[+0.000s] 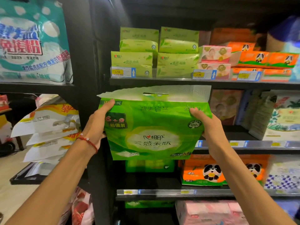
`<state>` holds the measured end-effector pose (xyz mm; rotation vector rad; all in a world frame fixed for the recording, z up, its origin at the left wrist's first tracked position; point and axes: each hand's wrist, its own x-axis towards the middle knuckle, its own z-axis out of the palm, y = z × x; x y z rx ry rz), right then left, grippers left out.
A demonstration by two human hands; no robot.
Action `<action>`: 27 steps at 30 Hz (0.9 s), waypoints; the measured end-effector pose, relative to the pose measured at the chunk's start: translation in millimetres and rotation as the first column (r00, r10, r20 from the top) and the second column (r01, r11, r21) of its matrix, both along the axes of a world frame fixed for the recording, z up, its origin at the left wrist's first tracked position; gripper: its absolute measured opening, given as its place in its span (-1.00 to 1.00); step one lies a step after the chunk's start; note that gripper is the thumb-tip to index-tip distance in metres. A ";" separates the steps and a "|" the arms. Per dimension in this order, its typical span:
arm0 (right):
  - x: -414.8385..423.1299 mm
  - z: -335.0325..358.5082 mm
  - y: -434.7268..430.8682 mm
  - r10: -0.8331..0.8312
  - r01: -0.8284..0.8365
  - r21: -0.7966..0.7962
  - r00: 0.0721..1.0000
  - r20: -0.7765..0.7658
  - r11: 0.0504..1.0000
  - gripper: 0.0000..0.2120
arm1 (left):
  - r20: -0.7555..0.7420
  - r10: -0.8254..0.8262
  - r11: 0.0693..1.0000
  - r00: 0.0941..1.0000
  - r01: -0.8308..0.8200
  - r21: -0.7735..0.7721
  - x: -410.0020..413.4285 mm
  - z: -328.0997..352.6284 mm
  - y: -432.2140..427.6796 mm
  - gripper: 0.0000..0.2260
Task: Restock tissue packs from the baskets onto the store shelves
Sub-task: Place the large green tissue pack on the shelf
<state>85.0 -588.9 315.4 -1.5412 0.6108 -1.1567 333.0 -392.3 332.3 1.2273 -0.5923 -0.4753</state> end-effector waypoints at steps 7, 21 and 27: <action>3.9 4.3 -6.0 0.016 -0.006 -0.073 0.991 0.131 0.997 -0.41 | 0.057 0.074 0.995 0.996 -0.070 -0.077 -0.5 7.9 -12.9 -0.66; 48.9 -24.1 -61.0 0.067 -0.058 -0.064 0.985 0.161 0.996 -0.55 | 0.010 0.104 0.988 0.994 -0.103 -0.111 30.1 -20.5 -66.5 -0.51; 67.9 -31.9 -76.0 0.001 0.008 -0.066 0.989 0.145 0.998 -0.34 | 0.004 0.164 0.986 0.986 -0.164 -0.022 58.5 -27.9 -91.4 -0.18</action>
